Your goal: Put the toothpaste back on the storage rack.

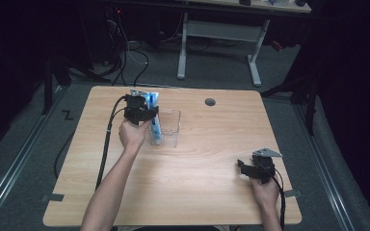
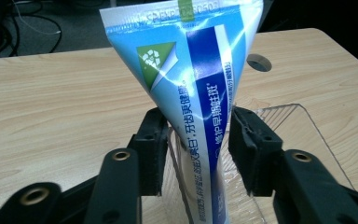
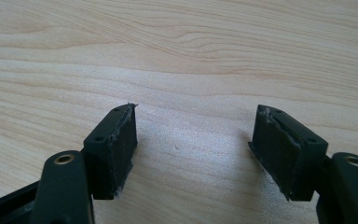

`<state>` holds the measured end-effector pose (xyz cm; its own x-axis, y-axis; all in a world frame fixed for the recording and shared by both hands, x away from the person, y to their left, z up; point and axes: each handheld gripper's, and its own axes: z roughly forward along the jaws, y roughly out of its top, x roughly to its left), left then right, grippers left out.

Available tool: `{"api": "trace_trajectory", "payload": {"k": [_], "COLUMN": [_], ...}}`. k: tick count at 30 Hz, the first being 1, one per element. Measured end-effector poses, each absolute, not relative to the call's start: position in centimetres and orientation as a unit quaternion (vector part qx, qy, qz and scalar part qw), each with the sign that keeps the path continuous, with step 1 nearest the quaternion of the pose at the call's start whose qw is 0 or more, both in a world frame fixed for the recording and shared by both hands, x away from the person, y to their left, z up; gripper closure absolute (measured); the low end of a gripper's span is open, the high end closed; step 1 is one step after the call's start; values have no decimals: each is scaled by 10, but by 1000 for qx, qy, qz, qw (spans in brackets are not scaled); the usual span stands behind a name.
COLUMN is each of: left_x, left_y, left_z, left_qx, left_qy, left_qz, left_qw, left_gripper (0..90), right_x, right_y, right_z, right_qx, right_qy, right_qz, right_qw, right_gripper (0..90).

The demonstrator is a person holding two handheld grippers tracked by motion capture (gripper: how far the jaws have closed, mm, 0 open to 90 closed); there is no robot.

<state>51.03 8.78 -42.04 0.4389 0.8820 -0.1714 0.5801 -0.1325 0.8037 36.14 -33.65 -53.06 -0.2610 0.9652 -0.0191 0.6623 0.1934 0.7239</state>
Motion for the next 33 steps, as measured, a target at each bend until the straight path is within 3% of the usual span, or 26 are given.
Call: {"api": "trace_trajectory", "payload": {"k": [12, 33], "left_x": [493, 466], "left_y": [98, 123], "left_z": [-416, -403], "left_qx": [729, 713], "left_qy": [492, 475], "left_qz": [195, 224], "left_qw": [435, 465], "left_gripper": [473, 481], "right_x": [361, 361], "right_y": [-337, -336], "right_z": [-531, -531], "right_qx": [556, 556], "right_qy": [732, 732], "right_qz": [307, 307], "right_qw": [246, 246], "right_gripper": [310, 310]}}
